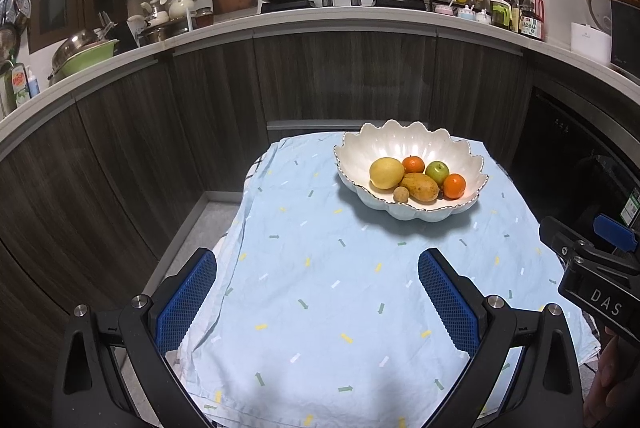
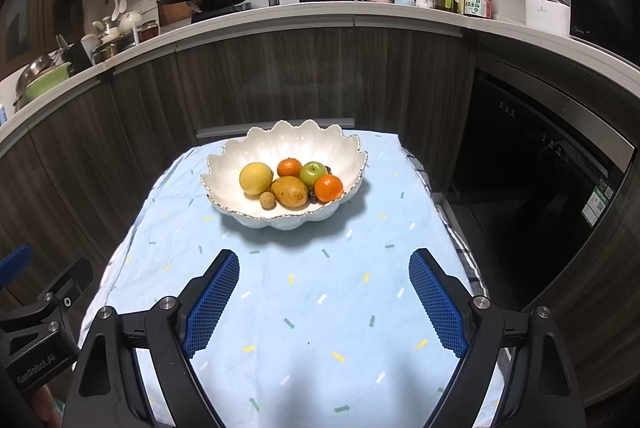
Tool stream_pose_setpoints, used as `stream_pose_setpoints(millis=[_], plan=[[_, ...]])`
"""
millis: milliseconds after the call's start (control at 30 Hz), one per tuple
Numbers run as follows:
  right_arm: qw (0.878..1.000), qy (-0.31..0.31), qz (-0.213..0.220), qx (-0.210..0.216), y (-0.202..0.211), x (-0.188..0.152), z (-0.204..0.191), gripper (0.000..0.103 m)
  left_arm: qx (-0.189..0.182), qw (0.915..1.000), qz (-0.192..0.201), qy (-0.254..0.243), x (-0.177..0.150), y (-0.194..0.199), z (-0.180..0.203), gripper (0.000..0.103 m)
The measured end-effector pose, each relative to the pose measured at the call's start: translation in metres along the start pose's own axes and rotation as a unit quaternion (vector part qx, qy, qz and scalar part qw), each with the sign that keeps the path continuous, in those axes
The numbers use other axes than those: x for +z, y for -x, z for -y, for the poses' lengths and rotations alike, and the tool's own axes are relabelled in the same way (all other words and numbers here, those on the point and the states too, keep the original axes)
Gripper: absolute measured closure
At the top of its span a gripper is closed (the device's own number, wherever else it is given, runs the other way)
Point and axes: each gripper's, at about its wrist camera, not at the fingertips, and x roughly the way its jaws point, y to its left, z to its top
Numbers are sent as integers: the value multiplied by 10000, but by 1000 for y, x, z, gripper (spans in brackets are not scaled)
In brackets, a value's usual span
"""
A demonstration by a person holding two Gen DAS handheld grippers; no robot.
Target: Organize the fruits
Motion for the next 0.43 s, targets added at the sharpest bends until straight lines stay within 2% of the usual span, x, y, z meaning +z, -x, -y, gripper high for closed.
stream_pose_setpoints(millis=[433], plan=[[10000,-10,-95,-5,-6,-1,0,15,-20,10000,-68,11,-3,-6,0,0]])
